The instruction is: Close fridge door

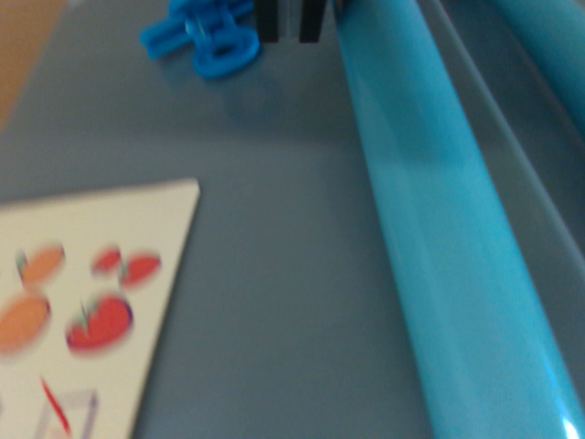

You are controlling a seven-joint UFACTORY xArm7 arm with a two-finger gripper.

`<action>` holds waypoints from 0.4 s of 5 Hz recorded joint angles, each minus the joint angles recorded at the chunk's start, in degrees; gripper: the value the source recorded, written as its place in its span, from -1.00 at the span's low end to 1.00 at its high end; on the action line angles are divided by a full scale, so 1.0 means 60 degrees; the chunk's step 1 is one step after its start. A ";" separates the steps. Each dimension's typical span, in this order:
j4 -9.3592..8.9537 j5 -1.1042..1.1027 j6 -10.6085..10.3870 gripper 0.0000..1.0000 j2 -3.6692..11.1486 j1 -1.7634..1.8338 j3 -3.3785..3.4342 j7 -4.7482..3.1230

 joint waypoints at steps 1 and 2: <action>0.0000 0.0000 0.0000 1.00 0.0000 0.0000 0.0000 0.0000; 0.0458 0.0000 0.0000 1.00 0.0308 0.0000 0.0164 0.0000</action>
